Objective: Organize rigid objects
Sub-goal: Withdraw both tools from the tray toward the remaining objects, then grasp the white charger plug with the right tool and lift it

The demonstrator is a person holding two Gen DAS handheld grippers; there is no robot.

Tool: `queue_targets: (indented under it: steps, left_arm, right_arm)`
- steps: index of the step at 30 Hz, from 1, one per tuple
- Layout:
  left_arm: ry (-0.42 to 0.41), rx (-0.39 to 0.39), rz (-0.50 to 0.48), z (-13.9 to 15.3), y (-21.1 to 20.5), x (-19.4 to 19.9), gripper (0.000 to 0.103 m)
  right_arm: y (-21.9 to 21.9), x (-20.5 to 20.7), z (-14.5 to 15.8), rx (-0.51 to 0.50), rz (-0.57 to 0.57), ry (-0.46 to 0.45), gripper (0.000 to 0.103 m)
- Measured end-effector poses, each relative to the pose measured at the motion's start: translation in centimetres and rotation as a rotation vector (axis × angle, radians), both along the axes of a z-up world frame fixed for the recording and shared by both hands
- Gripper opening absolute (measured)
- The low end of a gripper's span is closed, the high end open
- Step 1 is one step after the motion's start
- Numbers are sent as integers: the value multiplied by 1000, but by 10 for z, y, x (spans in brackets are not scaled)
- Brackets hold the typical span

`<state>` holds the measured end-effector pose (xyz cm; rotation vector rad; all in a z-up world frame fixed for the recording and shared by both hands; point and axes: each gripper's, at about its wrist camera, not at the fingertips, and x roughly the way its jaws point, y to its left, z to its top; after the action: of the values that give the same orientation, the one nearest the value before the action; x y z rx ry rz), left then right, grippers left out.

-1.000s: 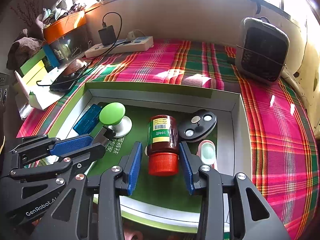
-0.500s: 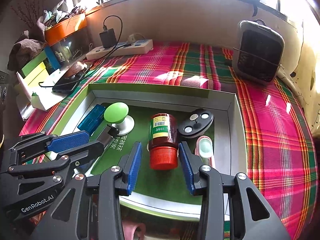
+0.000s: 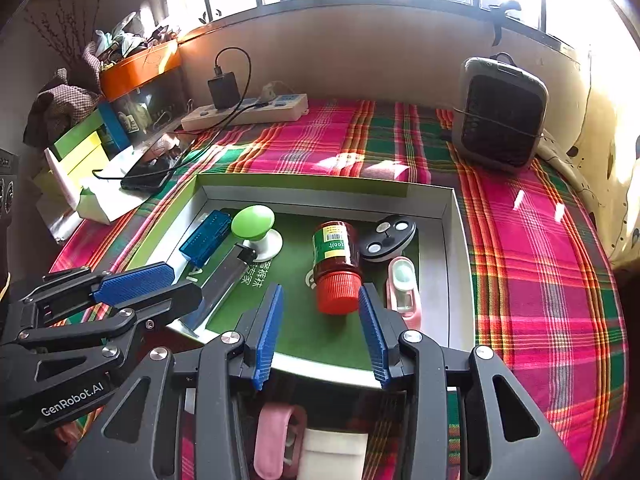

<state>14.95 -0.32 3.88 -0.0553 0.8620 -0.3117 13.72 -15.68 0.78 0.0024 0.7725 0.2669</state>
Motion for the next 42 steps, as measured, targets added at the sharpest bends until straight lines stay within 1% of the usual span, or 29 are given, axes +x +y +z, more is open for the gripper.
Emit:
queue_targets:
  steps: [12, 20, 25, 30, 36, 38, 39, 40, 42]
  left_arm:
    - [-32, -26, 18, 11, 10, -33, 32]
    - [-24, -53, 20, 7, 16, -53, 33]
    - [-11, -66, 17, 1, 18, -63, 33]
    - [9, -71, 14, -7, 19, -68, 33]
    - [30, -78, 22, -16, 22, -70, 33]
    - [34, -80, 25, -17, 24, -70, 33]
    - [35, -81, 26, -17, 25, -69, 33]
    - [37, -82, 25, -18, 25, -70, 33]
    - [39, -82, 21, -18, 24, -69, 33]
  right_arm:
    - [-10, -31, 7, 23, -25, -24, 40]
    - [-24, -58, 10, 32, -55, -44, 40]
    - [-31, -72, 2, 25, -78, -30, 40]
    - [-37, -80, -13, 21, -95, 7, 41]
    - [-33, -82, -21, 23, -70, 34, 41]
    - [-30, -81, -22, 17, -61, 40, 44]
    - [-28, -80, -23, 15, -57, 42, 50]
    - [-27, -79, -24, 12, -55, 46, 52]
    - [-25, -78, -26, 9, -48, 51, 53]
